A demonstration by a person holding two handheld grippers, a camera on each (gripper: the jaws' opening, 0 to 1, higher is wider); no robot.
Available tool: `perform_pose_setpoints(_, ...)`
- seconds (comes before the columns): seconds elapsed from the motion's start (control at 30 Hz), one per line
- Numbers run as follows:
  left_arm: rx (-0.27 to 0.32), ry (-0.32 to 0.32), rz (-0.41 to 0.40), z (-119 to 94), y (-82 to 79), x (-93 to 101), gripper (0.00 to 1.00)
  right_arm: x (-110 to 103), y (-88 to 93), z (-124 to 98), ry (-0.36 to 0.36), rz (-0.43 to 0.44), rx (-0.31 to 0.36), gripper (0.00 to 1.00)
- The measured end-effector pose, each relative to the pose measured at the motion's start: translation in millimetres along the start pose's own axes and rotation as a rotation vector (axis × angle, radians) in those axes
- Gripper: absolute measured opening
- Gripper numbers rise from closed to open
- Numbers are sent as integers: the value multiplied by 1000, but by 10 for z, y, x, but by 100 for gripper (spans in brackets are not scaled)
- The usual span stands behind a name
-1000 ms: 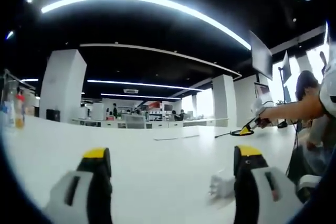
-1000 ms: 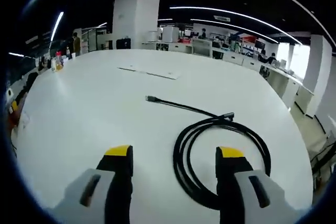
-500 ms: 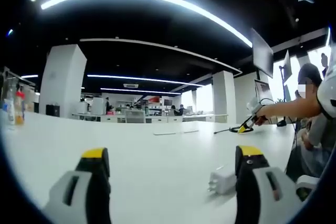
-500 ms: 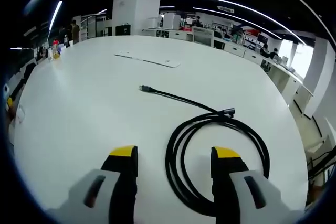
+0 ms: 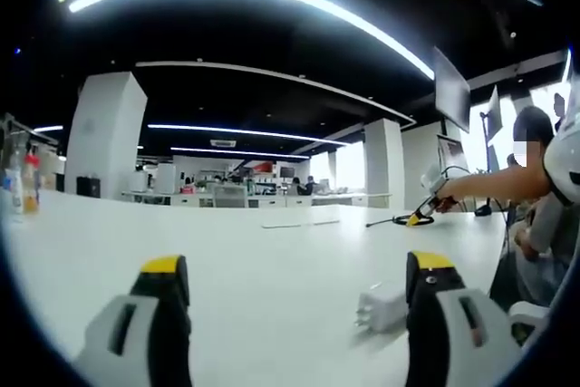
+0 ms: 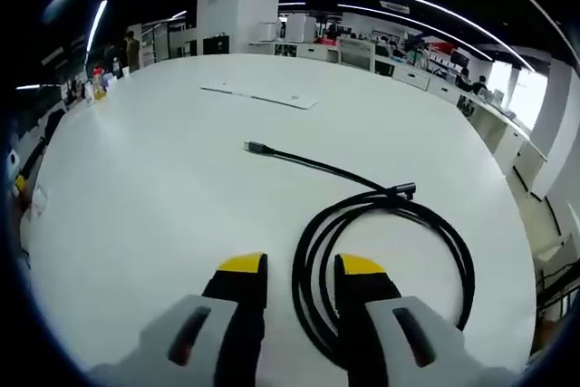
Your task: Plug the desk Type‑C cable into the charger adapter.
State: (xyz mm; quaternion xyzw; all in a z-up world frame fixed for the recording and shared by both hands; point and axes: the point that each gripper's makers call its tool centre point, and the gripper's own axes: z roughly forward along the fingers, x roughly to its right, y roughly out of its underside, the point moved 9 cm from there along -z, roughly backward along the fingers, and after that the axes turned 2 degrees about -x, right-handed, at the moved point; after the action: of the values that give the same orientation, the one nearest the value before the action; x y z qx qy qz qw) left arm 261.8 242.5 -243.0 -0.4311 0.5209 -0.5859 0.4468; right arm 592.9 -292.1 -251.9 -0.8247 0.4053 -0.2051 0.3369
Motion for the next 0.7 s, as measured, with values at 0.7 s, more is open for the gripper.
perform_pose_setpoints(0.7, -18, 10, -14, 19, 17, 20, 100, -3, -9, -11, 8, -25, -24, 8)
